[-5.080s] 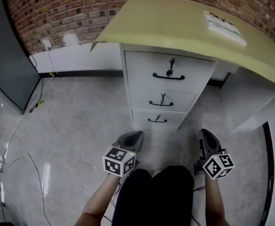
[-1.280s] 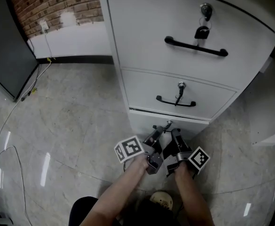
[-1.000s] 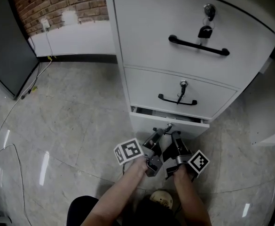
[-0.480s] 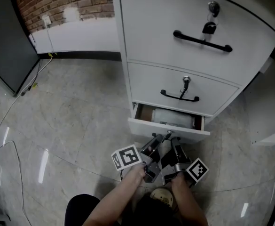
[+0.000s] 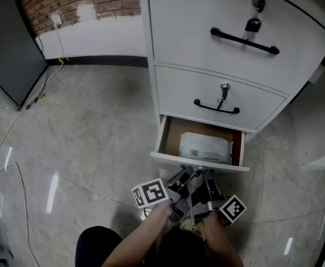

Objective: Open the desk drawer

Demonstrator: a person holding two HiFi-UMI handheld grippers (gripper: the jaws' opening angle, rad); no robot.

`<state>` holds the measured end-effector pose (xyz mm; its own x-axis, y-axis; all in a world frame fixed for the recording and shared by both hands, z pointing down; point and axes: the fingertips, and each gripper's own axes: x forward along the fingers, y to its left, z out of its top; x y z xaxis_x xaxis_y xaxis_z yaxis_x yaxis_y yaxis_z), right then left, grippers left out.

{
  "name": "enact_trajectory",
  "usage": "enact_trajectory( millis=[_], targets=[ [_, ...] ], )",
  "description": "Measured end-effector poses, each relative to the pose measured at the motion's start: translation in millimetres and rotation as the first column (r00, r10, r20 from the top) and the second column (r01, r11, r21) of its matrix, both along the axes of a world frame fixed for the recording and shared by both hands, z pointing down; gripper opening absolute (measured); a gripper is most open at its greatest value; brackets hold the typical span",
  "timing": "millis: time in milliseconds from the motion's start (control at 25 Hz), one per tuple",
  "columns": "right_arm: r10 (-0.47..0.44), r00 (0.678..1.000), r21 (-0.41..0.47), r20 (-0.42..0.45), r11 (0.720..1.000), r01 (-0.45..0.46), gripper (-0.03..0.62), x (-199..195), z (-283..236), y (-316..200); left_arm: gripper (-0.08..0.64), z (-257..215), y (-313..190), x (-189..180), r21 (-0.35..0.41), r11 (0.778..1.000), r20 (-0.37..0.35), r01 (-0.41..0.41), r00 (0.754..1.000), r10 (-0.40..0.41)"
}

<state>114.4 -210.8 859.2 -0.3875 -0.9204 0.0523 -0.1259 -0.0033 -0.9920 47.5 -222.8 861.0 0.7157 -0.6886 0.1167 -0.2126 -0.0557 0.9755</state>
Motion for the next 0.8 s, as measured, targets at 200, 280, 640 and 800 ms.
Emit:
enact_trajectory(
  millis=[200, 280, 640, 800],
  targets=[
    [0.0, 1.0, -0.005, -0.012, 1.0, 0.0, 0.033, 0, 3, 12, 0.048, 4, 12, 0, -0.001, 1.0, -0.009, -0.006, 1.0, 0.006],
    [0.005, 1.0, -0.008, -0.019, 1.0, -0.005, 0.034, 1, 5, 12, 0.048, 4, 13, 1, -0.002, 1.0, -0.007, -0.011, 1.0, 0.011],
    [-0.05, 0.96, -0.004, -0.275, 0.999, 0.051, 0.096, 0, 0, 13, 0.1, 5, 22, 1, 0.016, 0.991, 0.217, -0.135, 0.968, 0.128],
    [-0.091, 0.931, -0.045, -0.354, 0.996, 0.08, 0.129, 3, -4, 24, 0.137, 10, 39, -17, -0.042, 0.984, 0.314, -0.172, 0.933, 0.177]
  ],
)
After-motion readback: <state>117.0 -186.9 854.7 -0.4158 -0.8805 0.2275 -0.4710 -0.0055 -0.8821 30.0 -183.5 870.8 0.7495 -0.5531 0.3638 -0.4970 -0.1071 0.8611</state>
